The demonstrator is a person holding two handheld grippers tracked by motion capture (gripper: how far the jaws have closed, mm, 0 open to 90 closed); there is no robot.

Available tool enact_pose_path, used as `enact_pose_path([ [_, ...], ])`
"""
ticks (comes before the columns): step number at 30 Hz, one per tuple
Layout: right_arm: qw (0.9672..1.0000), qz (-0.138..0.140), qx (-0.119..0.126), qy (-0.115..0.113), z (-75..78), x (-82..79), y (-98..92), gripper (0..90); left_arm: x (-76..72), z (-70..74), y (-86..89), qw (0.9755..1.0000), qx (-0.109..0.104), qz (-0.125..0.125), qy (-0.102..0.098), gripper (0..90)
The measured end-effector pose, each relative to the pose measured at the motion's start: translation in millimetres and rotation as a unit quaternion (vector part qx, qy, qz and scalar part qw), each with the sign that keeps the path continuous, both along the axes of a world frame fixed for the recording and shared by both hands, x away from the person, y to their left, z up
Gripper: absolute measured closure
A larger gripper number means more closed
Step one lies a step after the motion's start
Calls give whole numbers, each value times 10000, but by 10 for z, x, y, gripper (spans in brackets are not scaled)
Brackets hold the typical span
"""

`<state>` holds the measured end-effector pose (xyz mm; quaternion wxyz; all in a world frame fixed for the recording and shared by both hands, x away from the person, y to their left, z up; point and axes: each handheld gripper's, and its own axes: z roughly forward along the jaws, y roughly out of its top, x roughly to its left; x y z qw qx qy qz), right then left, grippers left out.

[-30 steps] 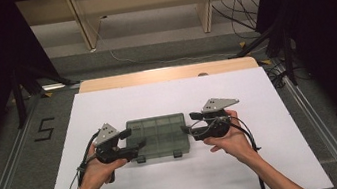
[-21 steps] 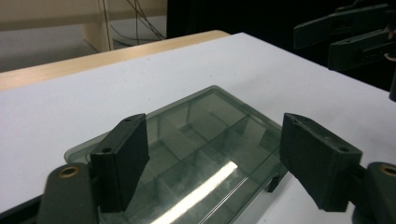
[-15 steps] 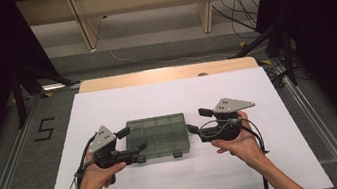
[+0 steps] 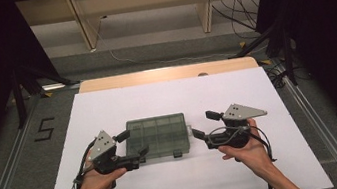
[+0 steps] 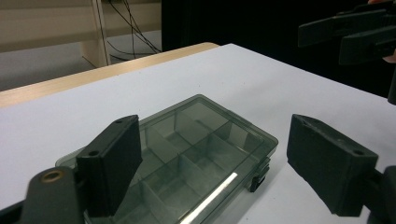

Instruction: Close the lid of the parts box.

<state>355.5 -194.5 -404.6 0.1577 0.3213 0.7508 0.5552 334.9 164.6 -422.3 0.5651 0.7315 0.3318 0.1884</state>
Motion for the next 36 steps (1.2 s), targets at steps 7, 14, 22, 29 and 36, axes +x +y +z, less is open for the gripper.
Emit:
enact_pose_path([
  [7,10000,-4,13,-81,4,-103,-38,200,-57,11,-8,9999,109,-17,-51,171],
  [14,10000,20,8,-63,-21,-168,-65,196,-112,9,-39,9999,101,-77,6,165],
  [22,9999,-10,-20,-131,-42,-210,-86,193,-126,21,-34,10000,56,-12,-36,166],
  [29,10000,-10,-93,-19,-68,-257,-107,186,-173,30,-58,9999,15,12,-133,162],
  [36,10000,-27,-78,-15,-79,-323,-141,171,-268,50,-73,9998,34,-36,-190,161],
])
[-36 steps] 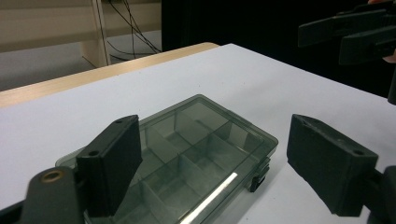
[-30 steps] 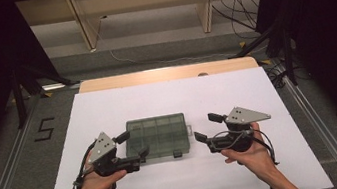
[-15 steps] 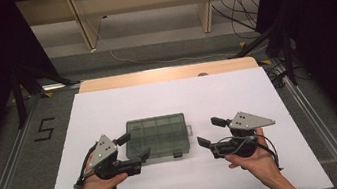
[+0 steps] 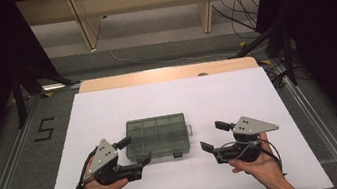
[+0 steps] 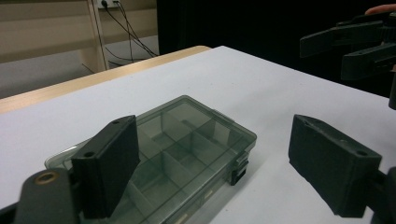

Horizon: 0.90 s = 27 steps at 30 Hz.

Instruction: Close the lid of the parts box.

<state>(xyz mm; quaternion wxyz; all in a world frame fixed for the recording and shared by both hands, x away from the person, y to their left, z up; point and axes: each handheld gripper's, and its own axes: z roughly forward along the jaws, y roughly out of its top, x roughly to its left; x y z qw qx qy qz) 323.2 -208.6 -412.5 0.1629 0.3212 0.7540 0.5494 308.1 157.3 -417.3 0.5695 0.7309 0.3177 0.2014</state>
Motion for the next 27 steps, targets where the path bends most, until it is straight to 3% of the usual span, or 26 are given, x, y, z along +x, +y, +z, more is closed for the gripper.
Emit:
enact_pose_path([
  [3,10000,-41,19,-20,-6,-41,-10,169,-21,-4,0,10000,-42,21,52,161],
  [4,9998,-107,-33,-139,-7,-54,-17,168,-25,-5,2,10000,-43,30,65,161],
  [5,9999,-70,-98,-83,0,-64,-28,168,-30,-5,5,10000,-51,41,66,161],
  [8,9999,-55,21,-111,-3,-105,-34,167,-44,-3,19,10000,-42,50,63,161],
  [9,10000,-37,-70,-47,11,-130,-51,166,-50,-3,19,9999,-51,61,74,161],
  [14,9998,-66,-11,-166,3,-180,-61,165,-56,-7,18,9999,-52,63,72,161],
  [23,9998,-120,-96,-90,11,-247,-113,164,-53,-4,18,9999,-80,64,26,159],
  [26,9997,-82,-33,-214,-8,-221,-104,164,-51,0,29,9999,-83,94,20,160],
  [27,9998,-113,-88,-138,-2,-229,-111,164,-47,2,34,9999,-84,95,7,160],
])
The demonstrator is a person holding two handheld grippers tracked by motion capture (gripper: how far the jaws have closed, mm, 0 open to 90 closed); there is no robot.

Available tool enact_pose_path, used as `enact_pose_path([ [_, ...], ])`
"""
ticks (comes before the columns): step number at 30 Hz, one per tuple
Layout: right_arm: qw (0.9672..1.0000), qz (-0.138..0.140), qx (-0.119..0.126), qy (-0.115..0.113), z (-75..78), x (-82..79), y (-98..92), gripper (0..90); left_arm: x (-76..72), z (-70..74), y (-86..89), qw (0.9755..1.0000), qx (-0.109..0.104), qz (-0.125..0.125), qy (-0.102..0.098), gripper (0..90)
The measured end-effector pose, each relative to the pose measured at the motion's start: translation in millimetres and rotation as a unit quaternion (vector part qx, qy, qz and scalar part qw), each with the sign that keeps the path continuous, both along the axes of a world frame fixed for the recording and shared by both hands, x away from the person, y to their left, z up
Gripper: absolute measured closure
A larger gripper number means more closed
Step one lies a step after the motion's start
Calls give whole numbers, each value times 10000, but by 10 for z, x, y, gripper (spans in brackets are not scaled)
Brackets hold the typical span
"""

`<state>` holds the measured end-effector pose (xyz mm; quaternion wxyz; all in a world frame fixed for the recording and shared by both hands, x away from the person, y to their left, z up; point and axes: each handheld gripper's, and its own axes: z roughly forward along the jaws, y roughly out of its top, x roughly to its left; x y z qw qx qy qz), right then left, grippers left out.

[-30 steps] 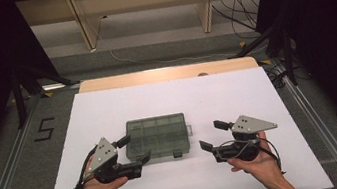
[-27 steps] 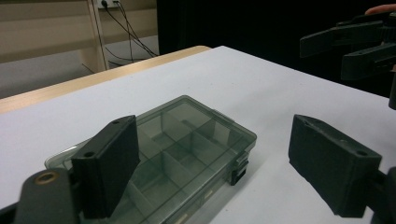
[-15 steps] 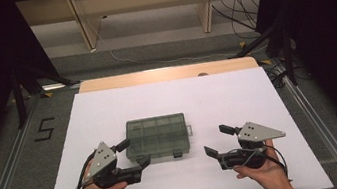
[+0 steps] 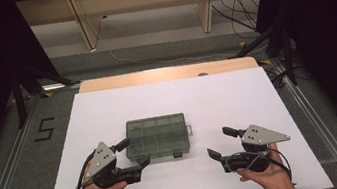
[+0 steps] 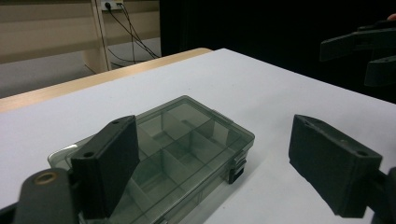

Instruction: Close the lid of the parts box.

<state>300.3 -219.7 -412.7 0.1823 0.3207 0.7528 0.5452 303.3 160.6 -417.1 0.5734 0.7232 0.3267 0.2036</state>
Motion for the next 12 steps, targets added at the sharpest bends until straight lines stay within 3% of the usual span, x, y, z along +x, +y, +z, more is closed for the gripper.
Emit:
enact_pose_path([
  [1,10000,8,-14,-98,-4,10,2,164,4,3,14,10000,66,-19,-12,159],
  [7,10000,52,64,-41,0,-3,30,163,9,-1,13,10000,80,-20,17,159],
  [8,10000,42,-7,-3,11,-9,19,163,11,-6,-3,10000,-2,0,20,159],
  [10,9999,-20,-19,-166,11,6,8,164,16,-13,-7,10000,-1,-14,30,159],
  [12,9999,-34,43,-149,12,5,7,164,17,-13,-5,10000,20,-10,33,159],
])
